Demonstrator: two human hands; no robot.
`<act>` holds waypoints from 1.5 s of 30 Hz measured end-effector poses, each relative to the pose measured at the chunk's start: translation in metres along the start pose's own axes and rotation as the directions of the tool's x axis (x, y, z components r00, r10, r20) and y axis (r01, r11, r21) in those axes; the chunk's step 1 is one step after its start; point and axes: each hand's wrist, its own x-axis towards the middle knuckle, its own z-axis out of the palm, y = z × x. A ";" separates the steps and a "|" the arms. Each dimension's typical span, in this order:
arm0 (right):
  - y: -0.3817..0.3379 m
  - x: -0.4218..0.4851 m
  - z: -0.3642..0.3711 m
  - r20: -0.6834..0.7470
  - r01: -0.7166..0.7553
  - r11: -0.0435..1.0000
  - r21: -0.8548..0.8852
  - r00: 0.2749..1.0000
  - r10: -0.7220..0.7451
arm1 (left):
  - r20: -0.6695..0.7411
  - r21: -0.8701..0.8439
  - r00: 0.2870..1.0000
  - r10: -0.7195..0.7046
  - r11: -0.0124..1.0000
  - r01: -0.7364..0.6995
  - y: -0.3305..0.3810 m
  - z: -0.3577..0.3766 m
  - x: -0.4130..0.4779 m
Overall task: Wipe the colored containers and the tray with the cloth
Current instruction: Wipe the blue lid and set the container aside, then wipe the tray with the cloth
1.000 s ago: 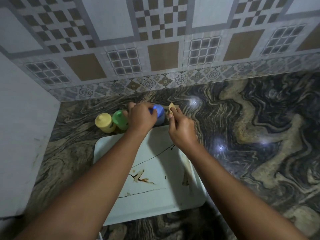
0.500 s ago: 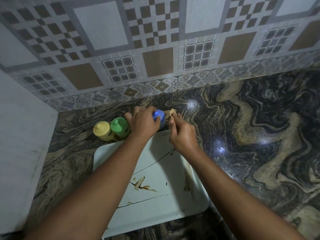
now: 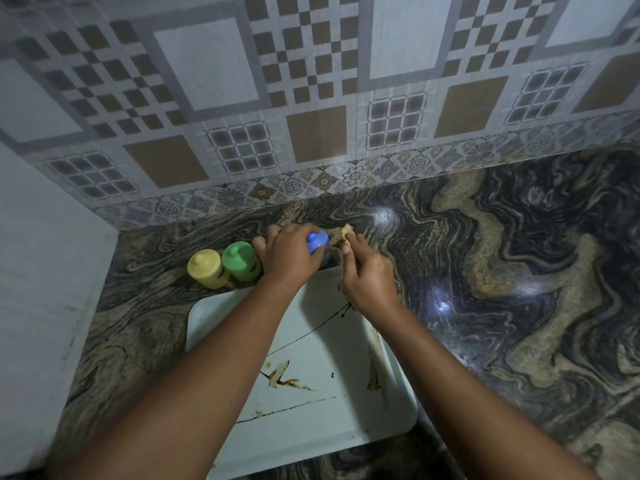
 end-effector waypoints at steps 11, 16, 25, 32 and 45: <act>0.000 -0.002 -0.008 -0.002 -0.011 1.000 0.022 1.000 0.011 | 0.010 0.010 1.000 0.020 1.000 -0.020 0.005 -0.003 0.000; 0.000 -0.002 -0.009 -0.001 -0.017 0.999 0.041 1.000 0.017 | -0.038 -0.068 0.998 0.045 0.997 -0.047 -0.001 -0.005 0.005; -0.030 -0.024 -0.035 0.035 -0.045 0.905 0.422 0.999 0.033 | -0.010 -0.759 1.000 -0.009 0.652 -0.002 -0.001 -0.056 -0.053; -0.067 -0.064 -0.041 0.226 -0.129 0.798 0.589 0.974 -0.009 | -0.056 -0.836 0.996 -0.064 0.548 -0.011 0.001 -0.086 -0.122; -0.094 -0.116 -0.033 0.171 -0.236 0.701 0.673 0.972 0.162 | -0.042 -0.868 0.973 -0.228 0.490 0.077 -0.021 -0.108 -0.170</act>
